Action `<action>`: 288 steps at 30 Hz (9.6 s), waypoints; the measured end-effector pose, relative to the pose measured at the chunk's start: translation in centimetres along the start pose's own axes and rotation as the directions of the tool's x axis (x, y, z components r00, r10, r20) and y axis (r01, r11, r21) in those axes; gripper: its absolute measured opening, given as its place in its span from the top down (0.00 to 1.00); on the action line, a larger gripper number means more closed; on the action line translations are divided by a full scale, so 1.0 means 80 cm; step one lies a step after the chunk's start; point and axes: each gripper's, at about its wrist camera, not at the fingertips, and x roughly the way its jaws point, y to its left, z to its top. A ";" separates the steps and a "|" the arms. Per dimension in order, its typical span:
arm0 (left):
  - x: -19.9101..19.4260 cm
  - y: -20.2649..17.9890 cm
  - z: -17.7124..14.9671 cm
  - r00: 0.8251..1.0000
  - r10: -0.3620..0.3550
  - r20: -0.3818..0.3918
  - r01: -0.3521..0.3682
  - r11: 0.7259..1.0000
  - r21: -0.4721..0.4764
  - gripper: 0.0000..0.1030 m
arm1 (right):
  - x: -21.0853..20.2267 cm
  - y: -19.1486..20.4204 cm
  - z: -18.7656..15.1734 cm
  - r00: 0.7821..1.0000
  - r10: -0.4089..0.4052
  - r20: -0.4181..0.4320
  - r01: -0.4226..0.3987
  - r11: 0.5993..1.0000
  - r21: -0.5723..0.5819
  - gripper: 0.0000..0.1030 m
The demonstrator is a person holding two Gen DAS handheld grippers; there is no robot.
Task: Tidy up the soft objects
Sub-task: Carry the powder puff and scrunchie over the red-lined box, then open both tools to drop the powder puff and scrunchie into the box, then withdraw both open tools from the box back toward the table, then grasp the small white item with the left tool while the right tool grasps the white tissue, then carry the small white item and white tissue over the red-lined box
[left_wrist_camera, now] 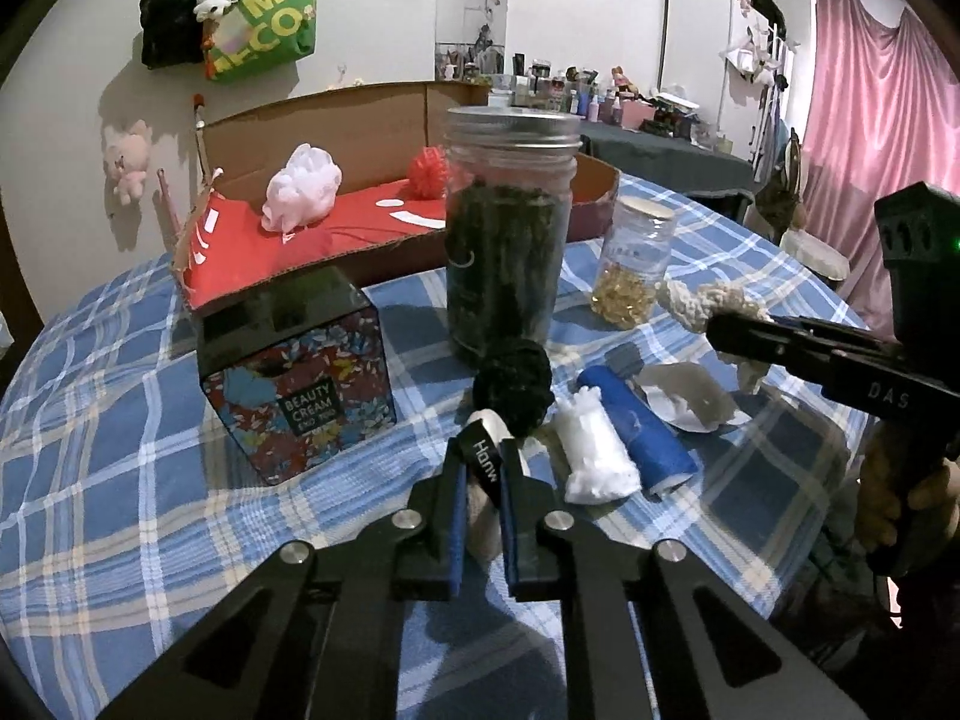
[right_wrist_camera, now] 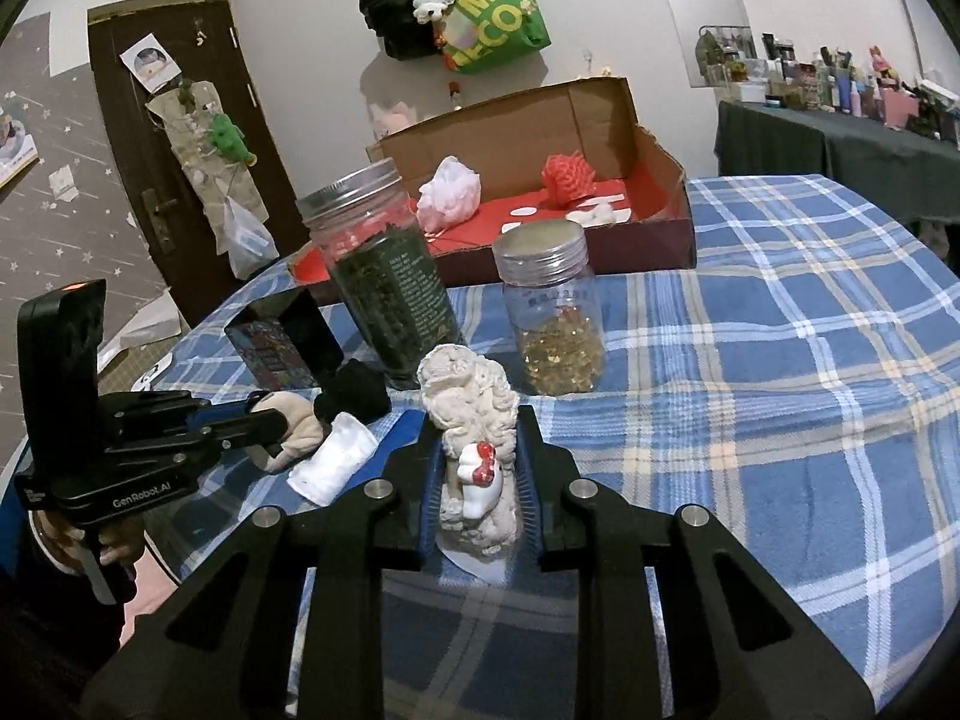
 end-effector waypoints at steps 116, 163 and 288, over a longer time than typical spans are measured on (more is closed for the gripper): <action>0.237 0.155 0.277 0.955 -0.017 -0.298 0.032 0.998 0.045 0.89 | 0.355 -0.053 0.273 0.847 -0.142 -0.513 0.022 0.972 -0.233 0.79; 0.018 0.091 0.264 0.995 0.061 0.079 -0.057 0.997 -0.051 0.11 | 0.095 0.024 0.303 0.972 -0.186 -0.146 0.145 0.956 -0.256 0.25; -0.032 0.041 -0.020 0.998 0.059 -0.023 -0.063 0.978 -0.201 0.88 | 0.001 -0.011 -0.014 0.988 -0.132 -0.085 0.123 0.987 -0.099 0.84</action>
